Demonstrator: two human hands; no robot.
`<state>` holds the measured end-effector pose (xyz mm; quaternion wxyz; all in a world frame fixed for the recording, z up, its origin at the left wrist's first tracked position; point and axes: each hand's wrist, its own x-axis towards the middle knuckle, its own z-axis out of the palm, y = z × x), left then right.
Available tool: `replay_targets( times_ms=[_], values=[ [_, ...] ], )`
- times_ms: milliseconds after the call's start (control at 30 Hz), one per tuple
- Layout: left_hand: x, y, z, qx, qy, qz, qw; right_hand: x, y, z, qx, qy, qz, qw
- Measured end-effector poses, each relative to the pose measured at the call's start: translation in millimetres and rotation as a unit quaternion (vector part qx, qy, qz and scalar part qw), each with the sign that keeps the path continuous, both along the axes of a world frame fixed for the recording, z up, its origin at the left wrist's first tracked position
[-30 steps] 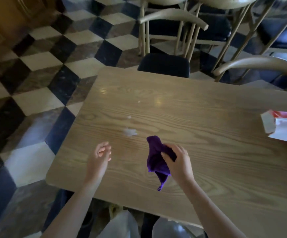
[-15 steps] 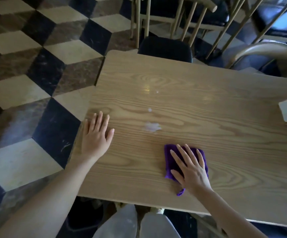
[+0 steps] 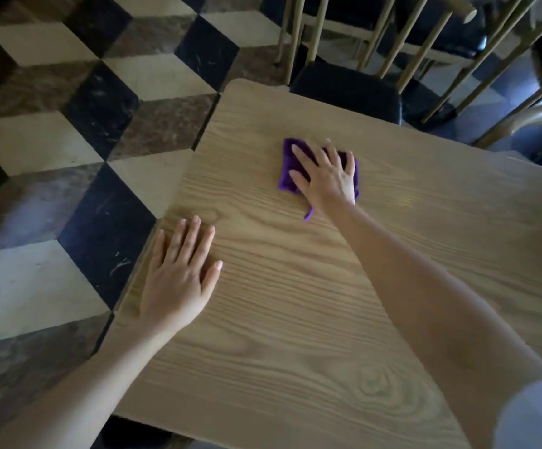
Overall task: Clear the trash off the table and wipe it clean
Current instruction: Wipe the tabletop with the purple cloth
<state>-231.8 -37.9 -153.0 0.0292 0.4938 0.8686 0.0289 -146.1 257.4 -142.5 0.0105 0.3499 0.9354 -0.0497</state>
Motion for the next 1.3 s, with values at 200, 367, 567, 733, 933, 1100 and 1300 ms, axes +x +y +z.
replay_targets(
  times_ms=[200, 367, 567, 733, 933, 1100, 1300],
  values=[
    [-1.3, 1.2, -4.1, 0.005, 0.008, 0.005, 1.000, -42.1, 51.8, -0.5, -0.006, 0.037, -0.064, 0.997],
    [-1.5, 0.3, -0.4, -0.015, -0.005, 0.006, 1.000, 28.7, -45.9, 0.5, -0.010, 0.035, -0.018, 0.999],
    [-2.0, 3.0, 5.4, -0.030, -0.020, 0.003, 0.999, 142.8, -211.5, -1.7, -0.029, 0.017, 0.042, 0.999],
    [-0.1, 1.4, 8.0, -0.035, -0.031, -0.002, 0.999, 168.8, -244.6, -3.4, 0.004, 0.005, 0.079, 0.997],
    [-1.1, 0.2, 6.1, -0.031, -0.024, -0.006, 0.999, 102.5, -157.2, 1.4, 0.003, 0.014, 0.006, 1.000],
    [-0.3, 0.1, 4.9, -0.019, -0.035, -0.006, 0.999, 18.3, -21.8, 4.4, -0.022, -0.002, -0.054, 0.998],
    [-0.6, 3.4, 2.8, -0.011, -0.037, 0.004, 0.999, -97.7, 48.8, 3.1, -0.018, 0.021, -0.054, 0.998]
  ],
)
